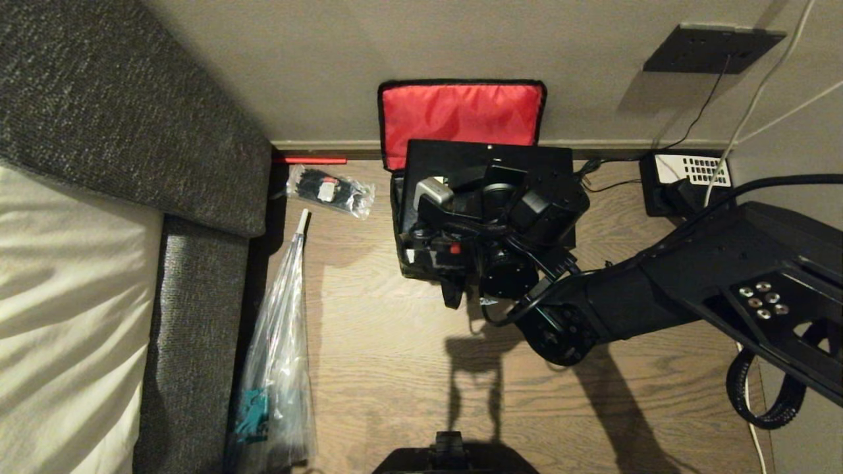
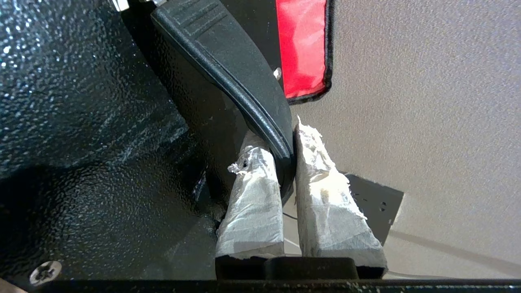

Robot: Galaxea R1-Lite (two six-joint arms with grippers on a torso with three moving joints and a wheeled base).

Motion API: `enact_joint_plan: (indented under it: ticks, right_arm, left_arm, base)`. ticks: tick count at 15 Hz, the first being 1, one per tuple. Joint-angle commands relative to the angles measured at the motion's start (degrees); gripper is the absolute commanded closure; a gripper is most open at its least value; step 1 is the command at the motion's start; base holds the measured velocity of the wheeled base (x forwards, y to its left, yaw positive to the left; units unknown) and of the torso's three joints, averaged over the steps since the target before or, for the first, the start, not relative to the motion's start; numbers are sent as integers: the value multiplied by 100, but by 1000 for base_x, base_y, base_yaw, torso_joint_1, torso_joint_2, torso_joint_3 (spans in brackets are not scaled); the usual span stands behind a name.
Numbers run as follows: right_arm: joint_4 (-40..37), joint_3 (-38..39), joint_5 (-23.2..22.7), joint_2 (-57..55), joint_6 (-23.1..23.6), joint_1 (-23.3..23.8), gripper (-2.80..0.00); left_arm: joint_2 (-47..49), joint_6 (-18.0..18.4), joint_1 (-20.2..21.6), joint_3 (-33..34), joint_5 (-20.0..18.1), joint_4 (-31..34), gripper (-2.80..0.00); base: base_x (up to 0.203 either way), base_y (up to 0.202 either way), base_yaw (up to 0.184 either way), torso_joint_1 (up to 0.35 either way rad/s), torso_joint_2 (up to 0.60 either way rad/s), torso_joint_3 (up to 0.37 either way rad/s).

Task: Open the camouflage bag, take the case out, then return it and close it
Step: Place the black box back

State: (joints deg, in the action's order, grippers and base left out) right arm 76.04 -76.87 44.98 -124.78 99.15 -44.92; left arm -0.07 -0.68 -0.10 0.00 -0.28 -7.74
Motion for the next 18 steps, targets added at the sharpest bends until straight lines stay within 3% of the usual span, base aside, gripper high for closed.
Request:
enact_joint_plan:
  ticks: [1,18]
  right_arm:
    - [27,-30,20,-53,54,19,0]
    - [-248,-311,29,-275,52,-78,0]
  left_arm:
    - [7,-2,1,229,-1,-8,0]
    - [7,-2,1,229,2,-8,0]
  base:
    - [0,0,0,0,0,0]
    - [0,0,0,0,0,0]
